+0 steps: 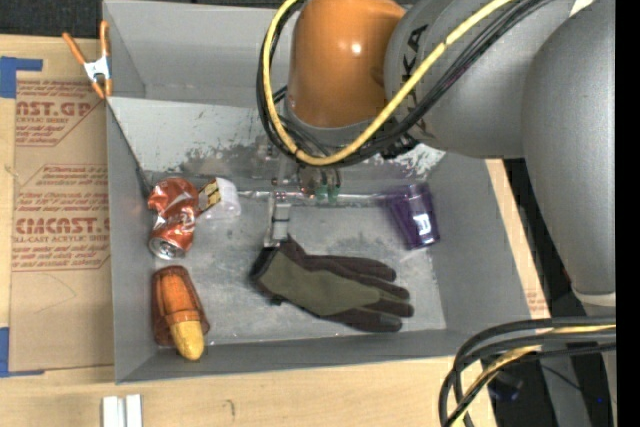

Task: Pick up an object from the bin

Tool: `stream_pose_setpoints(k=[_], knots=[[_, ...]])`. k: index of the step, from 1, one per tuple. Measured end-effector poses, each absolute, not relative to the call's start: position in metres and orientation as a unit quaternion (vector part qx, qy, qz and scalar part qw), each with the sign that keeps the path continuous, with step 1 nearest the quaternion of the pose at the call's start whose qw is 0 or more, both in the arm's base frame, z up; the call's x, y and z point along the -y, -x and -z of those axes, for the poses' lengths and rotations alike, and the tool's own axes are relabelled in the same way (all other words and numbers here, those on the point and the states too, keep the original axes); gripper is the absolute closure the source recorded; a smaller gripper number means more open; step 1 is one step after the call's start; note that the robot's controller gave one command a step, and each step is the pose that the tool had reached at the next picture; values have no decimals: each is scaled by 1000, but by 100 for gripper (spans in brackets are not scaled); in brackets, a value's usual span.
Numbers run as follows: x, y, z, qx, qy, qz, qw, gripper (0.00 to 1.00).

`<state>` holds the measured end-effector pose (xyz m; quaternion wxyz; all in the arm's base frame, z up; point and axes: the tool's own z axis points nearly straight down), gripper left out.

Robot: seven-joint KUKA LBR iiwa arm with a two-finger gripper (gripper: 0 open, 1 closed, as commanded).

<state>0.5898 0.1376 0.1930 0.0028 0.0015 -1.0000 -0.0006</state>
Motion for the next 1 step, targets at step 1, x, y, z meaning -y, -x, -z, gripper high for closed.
stream_pose_setpoints(k=[1], knots=[[-137, -591, -198, 1000, -1, 1, -1, 0]])
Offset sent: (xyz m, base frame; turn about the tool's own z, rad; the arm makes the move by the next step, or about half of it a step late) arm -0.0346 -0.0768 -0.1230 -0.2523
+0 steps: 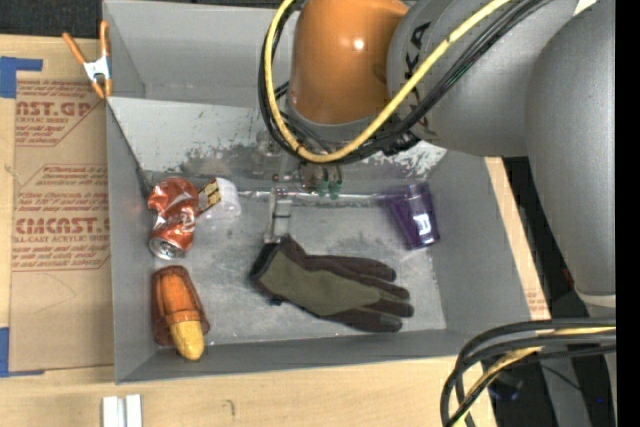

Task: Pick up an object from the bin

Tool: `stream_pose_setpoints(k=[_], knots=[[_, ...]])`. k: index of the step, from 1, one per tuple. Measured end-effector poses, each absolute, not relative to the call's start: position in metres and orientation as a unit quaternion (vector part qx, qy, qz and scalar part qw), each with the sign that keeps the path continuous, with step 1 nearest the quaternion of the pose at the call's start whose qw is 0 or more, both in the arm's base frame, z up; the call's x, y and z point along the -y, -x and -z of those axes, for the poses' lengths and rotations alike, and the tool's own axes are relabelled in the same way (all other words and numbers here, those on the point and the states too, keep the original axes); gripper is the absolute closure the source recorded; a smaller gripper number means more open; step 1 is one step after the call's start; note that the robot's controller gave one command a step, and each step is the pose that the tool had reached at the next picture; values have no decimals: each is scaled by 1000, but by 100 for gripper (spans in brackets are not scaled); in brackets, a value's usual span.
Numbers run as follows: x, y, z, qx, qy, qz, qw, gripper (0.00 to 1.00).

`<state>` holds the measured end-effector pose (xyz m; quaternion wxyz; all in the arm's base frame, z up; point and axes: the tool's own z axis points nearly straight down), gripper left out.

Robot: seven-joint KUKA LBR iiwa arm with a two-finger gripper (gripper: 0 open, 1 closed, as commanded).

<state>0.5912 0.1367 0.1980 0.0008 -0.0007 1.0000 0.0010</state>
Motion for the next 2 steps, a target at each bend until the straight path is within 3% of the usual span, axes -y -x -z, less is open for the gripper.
stream_pose_setpoints(k=[1, 2], knots=[[-98, -573, -133, -998, 67, 0, 2, 0], [-78, -546, -130, -999, -41, -1, -1, 0]])
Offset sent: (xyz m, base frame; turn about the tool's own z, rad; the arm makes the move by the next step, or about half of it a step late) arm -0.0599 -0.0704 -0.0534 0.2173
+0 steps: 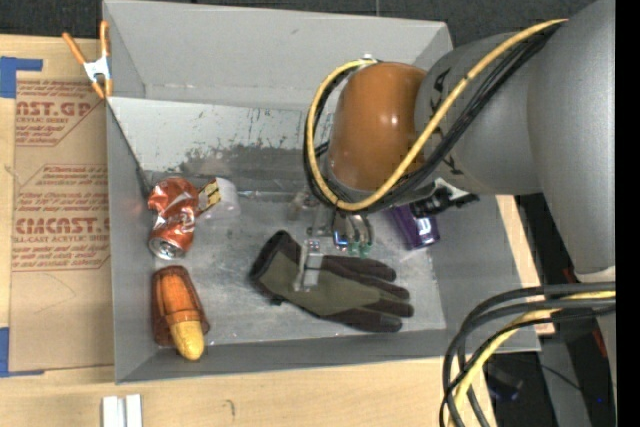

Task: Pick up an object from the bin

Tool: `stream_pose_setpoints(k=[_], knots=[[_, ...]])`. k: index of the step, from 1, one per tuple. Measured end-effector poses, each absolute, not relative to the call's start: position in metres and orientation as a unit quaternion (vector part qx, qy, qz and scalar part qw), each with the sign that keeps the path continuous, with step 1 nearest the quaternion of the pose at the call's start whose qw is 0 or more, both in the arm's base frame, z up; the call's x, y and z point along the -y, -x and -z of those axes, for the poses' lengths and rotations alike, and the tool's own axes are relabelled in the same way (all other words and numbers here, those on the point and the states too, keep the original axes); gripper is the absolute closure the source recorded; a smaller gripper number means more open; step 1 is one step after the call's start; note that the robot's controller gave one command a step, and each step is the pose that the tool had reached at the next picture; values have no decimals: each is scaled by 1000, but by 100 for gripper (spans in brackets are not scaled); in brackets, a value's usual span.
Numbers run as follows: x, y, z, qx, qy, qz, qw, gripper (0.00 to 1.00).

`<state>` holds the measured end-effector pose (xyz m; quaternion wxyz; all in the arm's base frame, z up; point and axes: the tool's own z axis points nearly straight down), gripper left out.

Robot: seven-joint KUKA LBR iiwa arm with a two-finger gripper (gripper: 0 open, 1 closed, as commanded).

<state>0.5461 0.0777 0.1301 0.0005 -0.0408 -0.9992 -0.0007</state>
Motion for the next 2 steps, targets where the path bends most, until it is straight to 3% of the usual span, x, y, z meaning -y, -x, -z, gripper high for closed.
stream_pose_setpoints(k=[1, 2], knots=[[-61, -529, -132, 999, 34, 0, -1, 0], [-59, -511, -101, 999, -35, 1, -1, 0]])
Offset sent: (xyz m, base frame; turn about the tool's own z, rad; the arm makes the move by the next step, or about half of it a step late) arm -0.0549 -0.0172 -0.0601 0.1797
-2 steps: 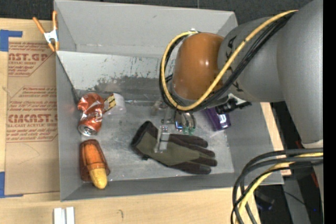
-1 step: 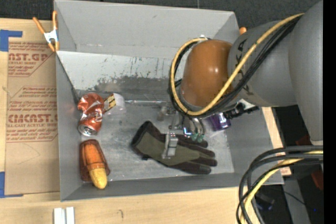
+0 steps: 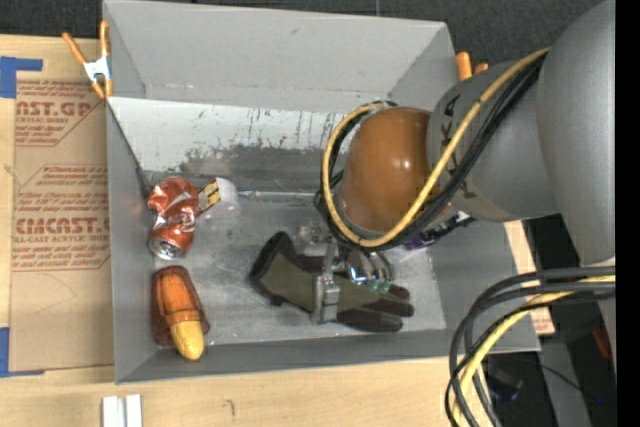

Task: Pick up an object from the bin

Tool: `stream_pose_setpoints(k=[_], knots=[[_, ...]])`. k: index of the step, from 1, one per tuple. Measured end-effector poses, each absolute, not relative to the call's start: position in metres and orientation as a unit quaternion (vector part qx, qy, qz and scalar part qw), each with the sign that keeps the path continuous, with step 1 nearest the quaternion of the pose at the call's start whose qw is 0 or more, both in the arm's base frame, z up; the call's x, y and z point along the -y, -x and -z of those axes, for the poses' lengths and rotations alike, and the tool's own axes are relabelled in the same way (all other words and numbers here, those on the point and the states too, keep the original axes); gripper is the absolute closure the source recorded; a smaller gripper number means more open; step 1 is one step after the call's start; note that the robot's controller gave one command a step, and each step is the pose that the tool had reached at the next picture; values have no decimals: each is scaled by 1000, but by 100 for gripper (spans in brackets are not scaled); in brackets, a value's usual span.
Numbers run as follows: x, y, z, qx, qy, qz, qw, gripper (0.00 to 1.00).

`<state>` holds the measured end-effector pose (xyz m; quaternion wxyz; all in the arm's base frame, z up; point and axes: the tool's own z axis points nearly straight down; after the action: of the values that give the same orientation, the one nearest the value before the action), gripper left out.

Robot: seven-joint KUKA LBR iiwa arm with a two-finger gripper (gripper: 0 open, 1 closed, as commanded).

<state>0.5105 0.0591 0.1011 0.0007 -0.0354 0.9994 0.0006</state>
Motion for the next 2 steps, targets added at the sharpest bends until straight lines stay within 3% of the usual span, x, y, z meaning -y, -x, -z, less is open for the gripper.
stream_pose_setpoints(k=[1, 2], knots=[[-51, -491, -72, -997, -78, -2, 5, 100], [-51, -491, -72, -997, -79, -2, 5, 100]])
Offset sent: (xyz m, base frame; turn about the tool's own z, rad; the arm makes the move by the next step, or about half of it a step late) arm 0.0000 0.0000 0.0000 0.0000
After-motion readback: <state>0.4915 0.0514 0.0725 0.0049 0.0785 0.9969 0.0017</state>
